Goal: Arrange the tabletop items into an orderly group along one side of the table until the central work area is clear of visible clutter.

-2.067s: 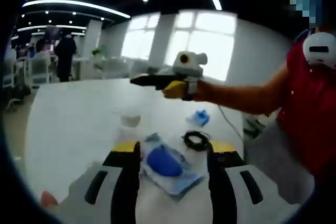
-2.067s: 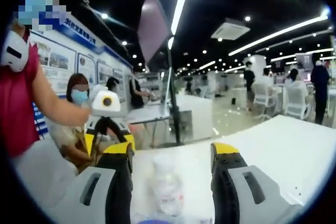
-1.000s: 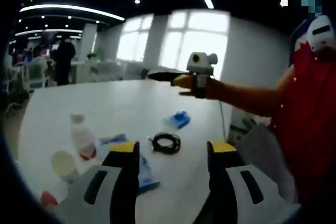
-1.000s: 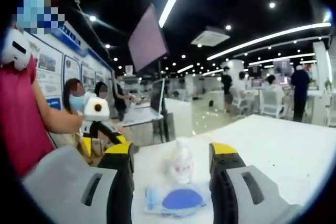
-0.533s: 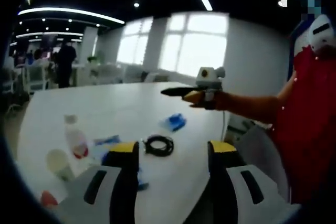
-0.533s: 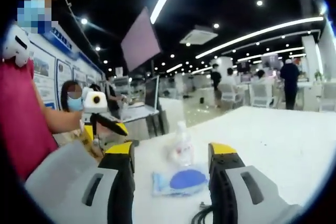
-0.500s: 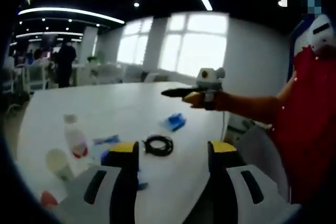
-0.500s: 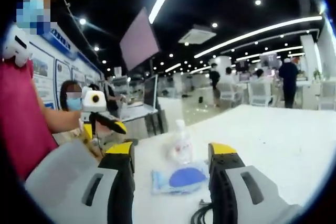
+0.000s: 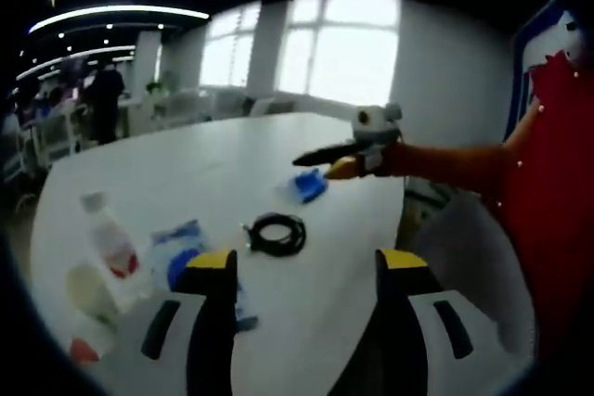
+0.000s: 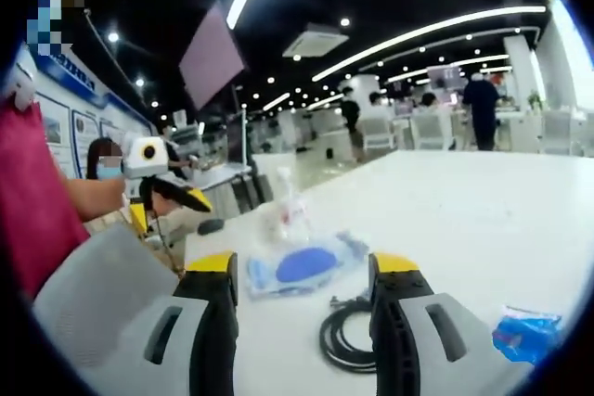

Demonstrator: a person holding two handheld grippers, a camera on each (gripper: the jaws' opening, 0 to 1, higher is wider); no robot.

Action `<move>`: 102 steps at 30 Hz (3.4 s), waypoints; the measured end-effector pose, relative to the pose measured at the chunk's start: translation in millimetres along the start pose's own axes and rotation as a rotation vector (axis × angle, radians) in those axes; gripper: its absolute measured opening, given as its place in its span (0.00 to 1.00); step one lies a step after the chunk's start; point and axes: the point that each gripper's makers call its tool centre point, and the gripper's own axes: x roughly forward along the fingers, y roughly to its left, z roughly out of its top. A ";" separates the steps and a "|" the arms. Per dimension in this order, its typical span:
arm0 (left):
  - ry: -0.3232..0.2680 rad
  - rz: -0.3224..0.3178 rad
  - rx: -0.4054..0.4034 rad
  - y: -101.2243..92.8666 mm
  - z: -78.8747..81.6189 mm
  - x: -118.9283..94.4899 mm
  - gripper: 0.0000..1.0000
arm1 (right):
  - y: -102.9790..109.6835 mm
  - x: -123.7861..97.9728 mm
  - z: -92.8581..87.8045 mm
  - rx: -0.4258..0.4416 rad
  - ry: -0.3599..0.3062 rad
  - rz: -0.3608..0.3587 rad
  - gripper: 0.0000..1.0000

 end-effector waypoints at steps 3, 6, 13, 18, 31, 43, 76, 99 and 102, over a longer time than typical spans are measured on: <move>0.049 -0.018 0.006 0.6 -9.2 14.1 0.57 | -4.7 -1.9 -7.7 0.011 0.011 -0.006 0.56; 0.080 -0.023 -0.008 7.9 -18.2 24.8 0.58 | -9.0 -3.1 -16.4 0.023 0.027 -0.013 0.56; 0.124 -0.023 -0.057 23.7 -34.4 44.6 0.58 | -18.8 -4.4 -36.9 0.036 0.075 -0.029 0.55; 0.123 -0.019 -0.085 30.5 -39.8 57.0 0.58 | -31.8 -4.1 -46.0 0.058 0.098 -0.057 0.54; 0.096 -0.002 -0.128 43.0 -42.2 74.3 0.59 | -84.0 16.5 -80.8 0.018 0.322 -0.224 0.41; 0.097 -0.014 -0.137 41.2 -46.2 76.8 0.59 | -101.7 35.7 -113.0 -0.090 0.539 -0.262 0.30; 0.087 -0.041 -0.151 37.3 -45.7 79.9 0.56 | -110.6 39.4 -133.0 -0.105 0.651 -0.327 0.08; 0.138 -0.069 -0.138 36.8 -44.4 122.2 0.54 | -86.5 25.5 -107.2 -0.036 0.473 -0.302 0.06; 0.176 -0.048 -0.140 44.2 -54.6 144.6 0.52 | -81.0 26.3 -103.3 -0.036 0.447 -0.295 0.05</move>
